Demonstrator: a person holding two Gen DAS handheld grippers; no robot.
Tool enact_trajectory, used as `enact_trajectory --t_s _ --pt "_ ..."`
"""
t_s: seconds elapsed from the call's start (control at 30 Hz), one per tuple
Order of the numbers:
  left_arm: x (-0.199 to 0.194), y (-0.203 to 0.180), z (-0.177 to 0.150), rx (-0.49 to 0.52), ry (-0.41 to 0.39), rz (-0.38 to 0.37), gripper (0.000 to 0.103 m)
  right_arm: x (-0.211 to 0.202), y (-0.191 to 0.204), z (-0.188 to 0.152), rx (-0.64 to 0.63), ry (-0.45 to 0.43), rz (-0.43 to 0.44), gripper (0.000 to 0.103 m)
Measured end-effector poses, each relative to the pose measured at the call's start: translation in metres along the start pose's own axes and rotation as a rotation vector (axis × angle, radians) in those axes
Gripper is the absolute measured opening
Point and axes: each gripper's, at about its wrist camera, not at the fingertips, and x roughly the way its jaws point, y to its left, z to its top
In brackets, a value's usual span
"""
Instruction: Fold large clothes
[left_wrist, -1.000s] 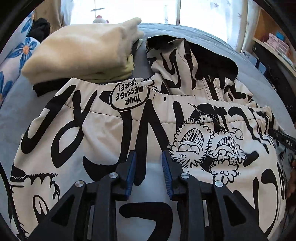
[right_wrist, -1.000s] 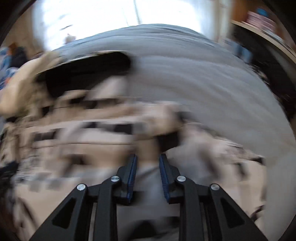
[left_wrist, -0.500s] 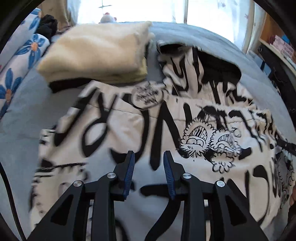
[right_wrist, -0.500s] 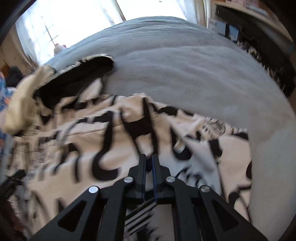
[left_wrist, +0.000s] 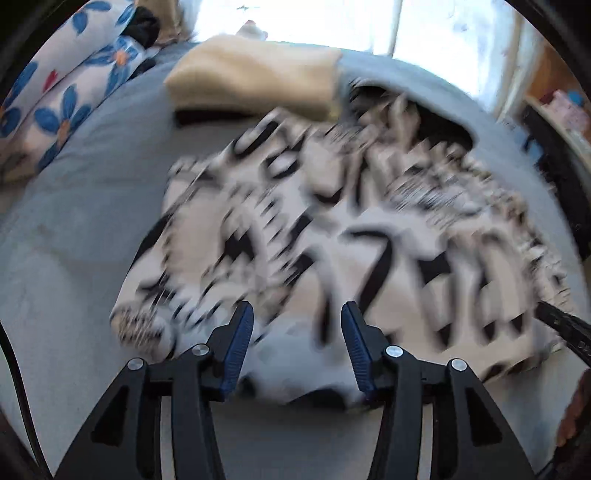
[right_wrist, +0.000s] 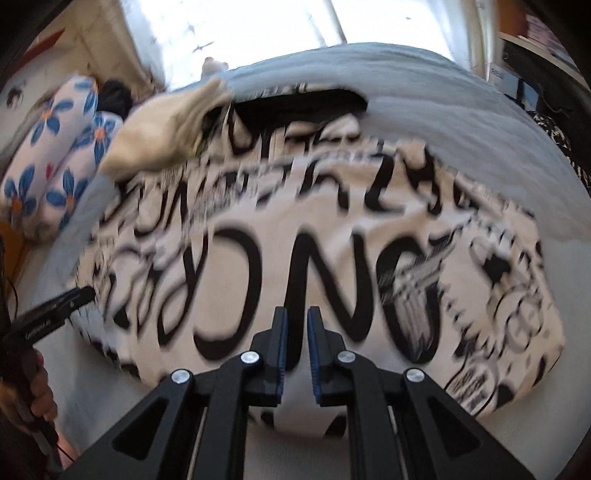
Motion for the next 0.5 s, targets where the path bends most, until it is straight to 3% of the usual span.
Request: enact_trajectory --t_s 0.07,0.2,0.5 --pt "0.008 0.015 -0.01 -0.018 0.023 -0.014 0.047 0.01 -0.015 -0.015 0.035 0.022 -0.025 0.011" --pt "0.001 0.023 -0.017 -0.016 -0.004 -0.044 0.047 0.003 -0.048 -0.027 0.115 0.004 -0.029 0.01" --pt "-0.008 0.021 -0.016 -0.022 0.001 -0.029 0.047 -0.008 -0.063 -0.03 0.138 0.016 -0.067 0.011"
